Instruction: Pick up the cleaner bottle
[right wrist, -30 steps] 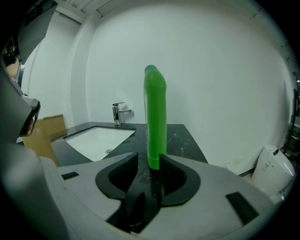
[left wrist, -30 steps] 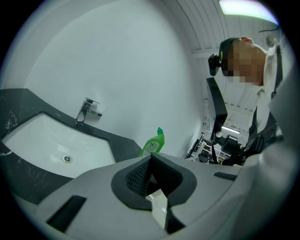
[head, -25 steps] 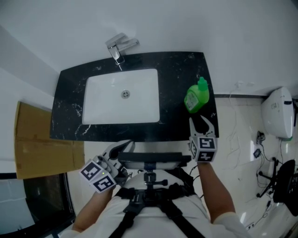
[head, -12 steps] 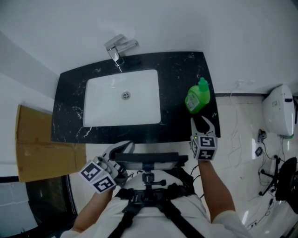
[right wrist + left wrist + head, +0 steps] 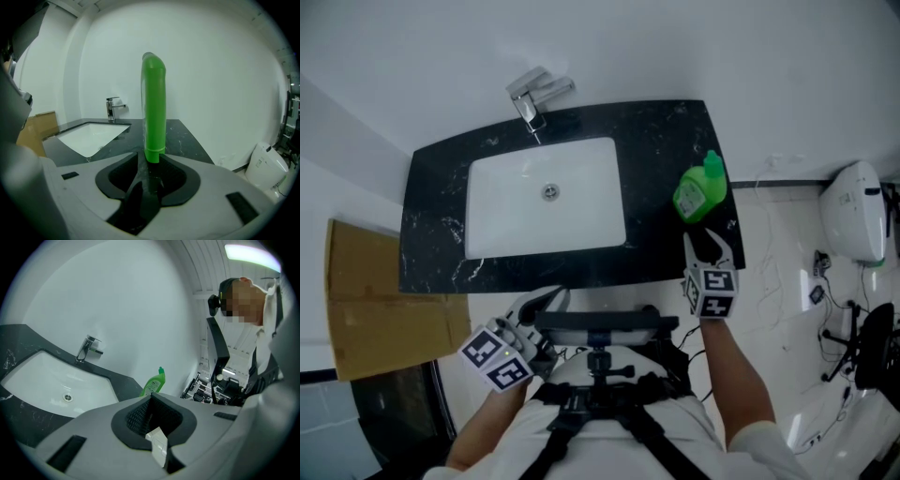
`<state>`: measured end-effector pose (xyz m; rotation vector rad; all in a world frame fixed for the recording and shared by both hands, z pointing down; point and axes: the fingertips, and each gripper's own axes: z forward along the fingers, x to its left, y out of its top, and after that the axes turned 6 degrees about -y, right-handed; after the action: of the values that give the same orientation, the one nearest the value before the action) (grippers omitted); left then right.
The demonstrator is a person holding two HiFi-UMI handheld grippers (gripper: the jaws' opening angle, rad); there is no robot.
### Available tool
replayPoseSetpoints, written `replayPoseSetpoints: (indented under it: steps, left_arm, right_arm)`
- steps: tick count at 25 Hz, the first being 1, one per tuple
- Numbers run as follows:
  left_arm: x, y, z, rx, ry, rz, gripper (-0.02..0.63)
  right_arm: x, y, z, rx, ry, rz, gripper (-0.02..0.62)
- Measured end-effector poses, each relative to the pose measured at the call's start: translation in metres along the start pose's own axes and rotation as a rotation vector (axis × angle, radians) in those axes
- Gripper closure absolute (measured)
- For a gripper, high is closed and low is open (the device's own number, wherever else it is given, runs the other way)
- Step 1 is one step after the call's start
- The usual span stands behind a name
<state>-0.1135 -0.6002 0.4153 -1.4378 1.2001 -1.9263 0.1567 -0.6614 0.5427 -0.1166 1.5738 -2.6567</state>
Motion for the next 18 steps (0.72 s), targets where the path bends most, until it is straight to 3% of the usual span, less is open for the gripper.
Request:
replayPoseSetpoints:
  steps: [6, 14, 18]
  left_arm:
    - [0.007, -0.004, 0.011, 0.026, -0.029, -0.019, 0.606]
    - [0.0, 0.003, 0.053, 0.007, 0.02, -0.007, 0.606]
    - [0.0, 0.003, 0.06, -0.016, 0.041, -0.013, 0.606]
  right_arm:
    - [0.0, 0.002, 0.002, 0.007, -0.002, -0.001, 0.453]
    - [-0.002, 0.006, 0.01, 0.005, 0.08, -0.007, 0.452]
    - [0.004, 0.002, 0.012, -0.022, 0.125, -0.061, 0.452]
